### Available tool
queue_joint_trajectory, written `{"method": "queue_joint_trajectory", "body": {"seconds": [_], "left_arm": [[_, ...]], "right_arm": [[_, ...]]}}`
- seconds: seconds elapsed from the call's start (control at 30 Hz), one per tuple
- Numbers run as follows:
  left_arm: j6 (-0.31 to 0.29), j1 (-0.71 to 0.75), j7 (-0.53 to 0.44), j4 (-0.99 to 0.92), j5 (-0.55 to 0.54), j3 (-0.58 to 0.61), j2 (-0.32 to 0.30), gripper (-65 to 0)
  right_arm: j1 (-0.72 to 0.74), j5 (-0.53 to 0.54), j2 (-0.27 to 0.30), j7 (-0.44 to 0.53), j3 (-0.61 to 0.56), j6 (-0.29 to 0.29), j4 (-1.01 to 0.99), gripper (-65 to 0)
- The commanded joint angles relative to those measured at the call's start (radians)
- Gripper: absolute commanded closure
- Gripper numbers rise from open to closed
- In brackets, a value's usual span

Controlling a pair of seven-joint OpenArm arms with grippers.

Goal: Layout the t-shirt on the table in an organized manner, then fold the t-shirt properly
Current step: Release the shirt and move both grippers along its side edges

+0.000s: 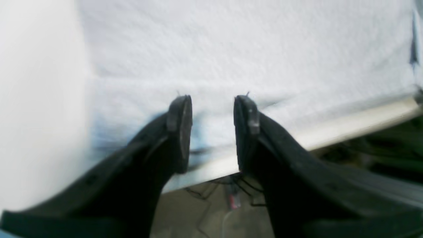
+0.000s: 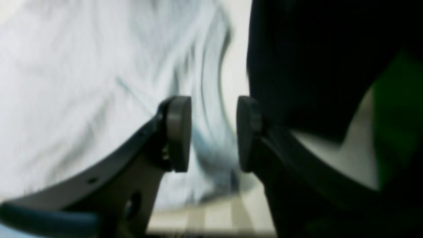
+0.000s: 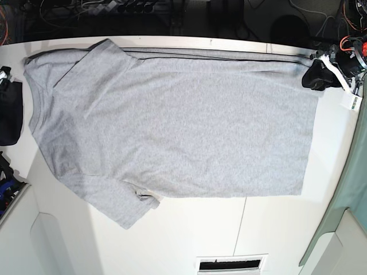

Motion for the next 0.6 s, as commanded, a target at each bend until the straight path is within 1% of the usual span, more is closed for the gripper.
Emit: {"method": "queue_joint_trajectory", "body": {"seconds": [0.0, 0.13, 0.23, 0.27, 0.3, 0.37, 0.47, 0.53, 0.57], "left_arm": [[-0.001, -0.002, -0.030, 0.014, 0.002, -0.010, -0.024, -24.0], [0.000, -0.011, -0.069, 0.014, 0.021, -0.010, -0.041, -24.0], [0.000, -0.032, -0.071, 0.014, 0.021, -0.010, -0.042, -24.0], [-0.001, -0.035, -0.070, 0.014, 0.021, -0.010, -0.041, -24.0], [0.000, -0.035, -0.071, 0.014, 0.021, -0.010, -0.041, -24.1], [-0.001, -0.035, -0.072, 0.014, 0.021, -0.008, -0.041, -24.1], [0.000, -0.035, -0.087, 0.014, 0.032, -0.007, -0.041, -24.3], [0.006, -0.035, -0.117, 0.014, 0.071, -0.007, -0.041, -29.1], [0.020, -0.036, -0.133, 0.014, 0.085, -0.007, -0.042, -31.7]], "right_arm": [[0.035, 0.013, 0.029, 0.027, 0.005, 0.000, 0.012, -23.0], [0.156, -0.051, 0.045, 0.086, -0.047, -0.005, -0.039, -22.9], [0.277, -0.136, 0.045, 0.147, -0.135, -0.050, -0.135, -23.0], [0.321, -0.174, 0.045, 0.178, -0.169, -0.057, -0.177, -23.0], [0.367, -0.218, 0.045, 0.216, -0.204, -0.063, -0.225, -23.0], [0.465, -0.307, 0.044, 0.293, -0.266, -0.101, -0.333, -23.0], [0.621, -0.411, 0.045, 0.355, -0.329, -0.148, -0.510, -23.0], [0.710, -0.457, 0.045, 0.378, -0.352, -0.158, -0.631, -23.3], [0.743, -0.475, 0.045, 0.386, -0.355, -0.158, -0.688, -24.8]]}}
